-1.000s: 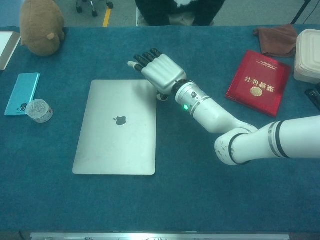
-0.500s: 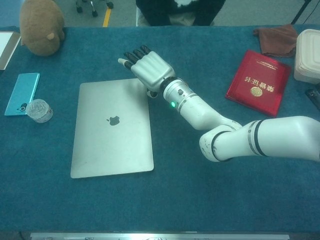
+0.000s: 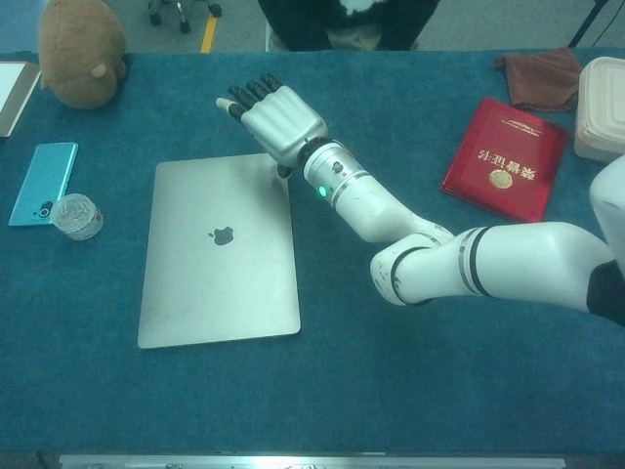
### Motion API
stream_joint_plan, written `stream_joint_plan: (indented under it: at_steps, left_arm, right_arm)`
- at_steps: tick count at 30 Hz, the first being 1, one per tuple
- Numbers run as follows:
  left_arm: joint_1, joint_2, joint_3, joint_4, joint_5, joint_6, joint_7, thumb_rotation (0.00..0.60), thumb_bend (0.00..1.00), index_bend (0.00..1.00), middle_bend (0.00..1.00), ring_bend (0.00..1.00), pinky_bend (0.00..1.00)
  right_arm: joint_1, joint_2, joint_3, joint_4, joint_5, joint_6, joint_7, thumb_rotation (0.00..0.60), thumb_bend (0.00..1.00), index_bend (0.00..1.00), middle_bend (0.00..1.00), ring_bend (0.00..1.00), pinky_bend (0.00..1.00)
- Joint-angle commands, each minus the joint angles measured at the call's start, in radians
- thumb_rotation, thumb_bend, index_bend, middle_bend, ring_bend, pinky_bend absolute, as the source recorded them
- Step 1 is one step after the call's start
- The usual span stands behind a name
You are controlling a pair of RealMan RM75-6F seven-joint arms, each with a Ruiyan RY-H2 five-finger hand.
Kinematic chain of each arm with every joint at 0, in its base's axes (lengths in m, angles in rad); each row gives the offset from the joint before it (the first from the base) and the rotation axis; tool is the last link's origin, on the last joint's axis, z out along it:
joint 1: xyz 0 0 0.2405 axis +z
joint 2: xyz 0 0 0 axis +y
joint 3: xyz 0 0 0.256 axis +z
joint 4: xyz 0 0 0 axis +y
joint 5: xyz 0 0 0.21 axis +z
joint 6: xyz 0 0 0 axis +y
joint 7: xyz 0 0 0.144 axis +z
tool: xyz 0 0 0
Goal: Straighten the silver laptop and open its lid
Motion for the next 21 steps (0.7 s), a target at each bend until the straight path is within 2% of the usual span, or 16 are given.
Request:
stream_joint_plan:
  at_steps: [1,6,13,21]
  left_arm:
    - [-0.013,0.002,0.006,-0.006,0.023,-0.018,0.019,0.6,0.29,0.0,0.0,0.0,0.0]
    - [-0.053,-0.005,0.015,-0.012,0.086,-0.061,0.053,0.6,0.29,0.0,0.0,0.0,0.0]
    - [-0.132,-0.035,0.019,-0.028,0.181,-0.143,0.123,0.6,0.29,0.0,0.0,0.0,0.0]
    - [-0.202,-0.102,0.018,-0.007,0.245,-0.206,0.171,0.6,0.29,0.0,0.0,0.0,0.0]
  right_arm:
    - [-0.035,0.081,0.007,-0.116,-0.002,0.047,-0.004,0.6,0.17,0.0,0.01,0.0,0.03]
    - [-0.095,0.225,0.026,-0.342,0.03,0.081,-0.079,0.6,0.17,0.0,0.01,0.0,0.03]
    - [-0.181,0.441,0.065,-0.679,0.138,0.113,-0.225,0.6,0.17,0.0,0.01,0.0,0.03]
    - [-0.271,0.65,0.068,-0.962,0.262,0.158,-0.315,0.6,0.14,0.0,0.01,0.0,0.03]
